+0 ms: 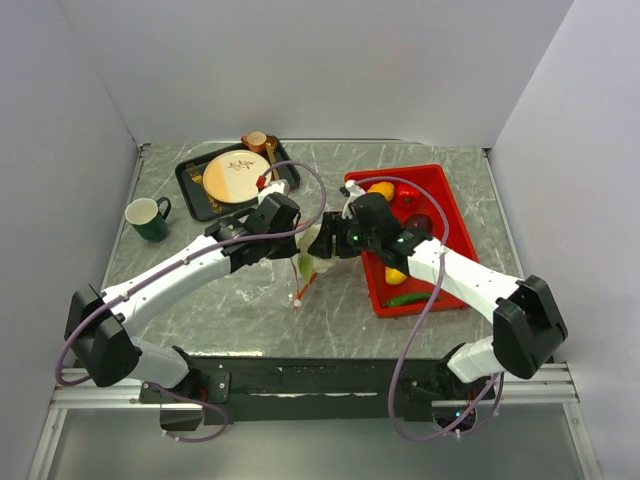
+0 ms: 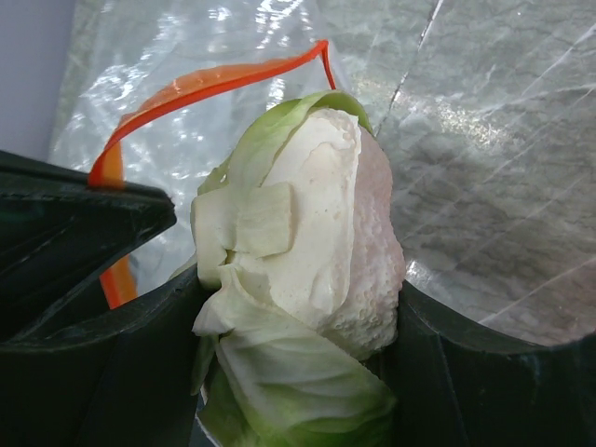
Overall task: Place the food in the zip-top bag and seal the zipper
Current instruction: Place the fake vegetable in the zipper food storage bag.
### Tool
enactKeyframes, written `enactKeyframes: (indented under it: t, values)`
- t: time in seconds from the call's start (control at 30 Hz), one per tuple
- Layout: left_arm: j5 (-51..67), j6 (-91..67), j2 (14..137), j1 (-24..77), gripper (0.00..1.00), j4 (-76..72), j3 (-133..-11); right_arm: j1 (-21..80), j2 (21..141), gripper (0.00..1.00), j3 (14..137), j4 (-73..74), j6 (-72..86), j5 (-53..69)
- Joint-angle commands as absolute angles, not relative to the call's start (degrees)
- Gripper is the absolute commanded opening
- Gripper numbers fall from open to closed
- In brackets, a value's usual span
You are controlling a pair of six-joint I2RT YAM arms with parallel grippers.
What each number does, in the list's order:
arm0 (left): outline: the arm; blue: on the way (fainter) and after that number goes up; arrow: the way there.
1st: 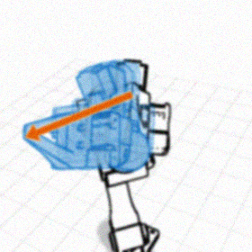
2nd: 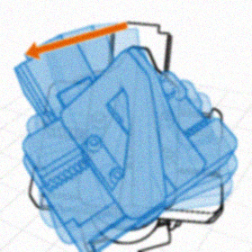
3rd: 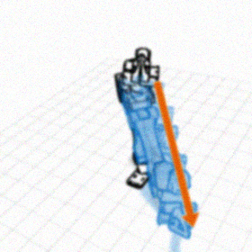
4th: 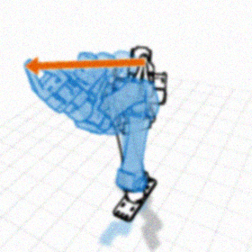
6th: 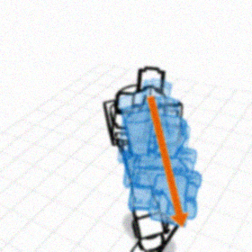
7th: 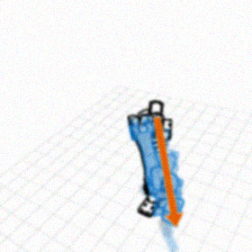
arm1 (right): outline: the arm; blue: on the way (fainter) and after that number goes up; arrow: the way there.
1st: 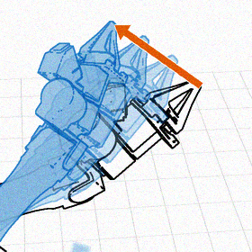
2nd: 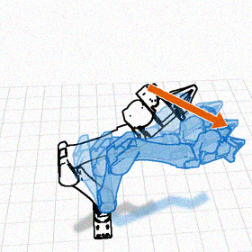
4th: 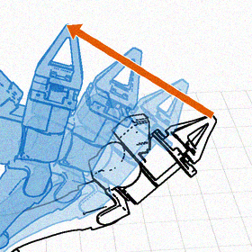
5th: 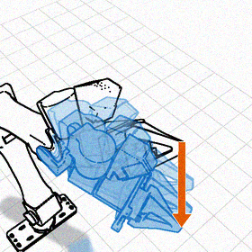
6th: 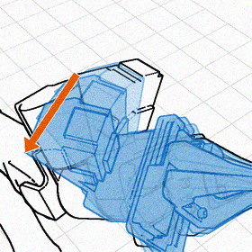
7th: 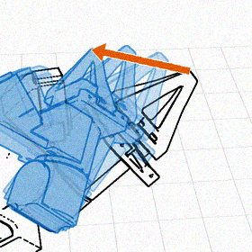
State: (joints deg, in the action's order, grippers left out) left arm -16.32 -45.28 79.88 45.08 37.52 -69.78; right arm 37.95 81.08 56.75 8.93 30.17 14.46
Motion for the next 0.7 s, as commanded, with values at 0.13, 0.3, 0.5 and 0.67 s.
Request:
enactKeyframes:
  t: [0.13, 0.3, 0.5, 0.67]
  values:
    - [-15.1, -45.5, 78.4, 44.8, 0.01, 35.9, -72.4, 43.3, 84.3, 0.47, 64.7, 12.0, 26.2, 9.1]
    - [-15.2, -45.9, 77.3, 44.8, 0.02, 35.3, -72.1, 44.1, 84.9, 0.48, 63.9, 9.5, 27.0, 11.6]
    - [-15.4, -46.5, 75.4, 44.9, 0.01, 35.0, -72.2, 44.1, 86.7, 0.57, 63.5, 8.2, 28.2, 13.5]
    - [-16.6, -46.4, 74.2, 44.9, 0.04, 35.7, -72.7, 44.1, 87.7, 0.83, 66.7, 12.5, 27.5, 11.4]
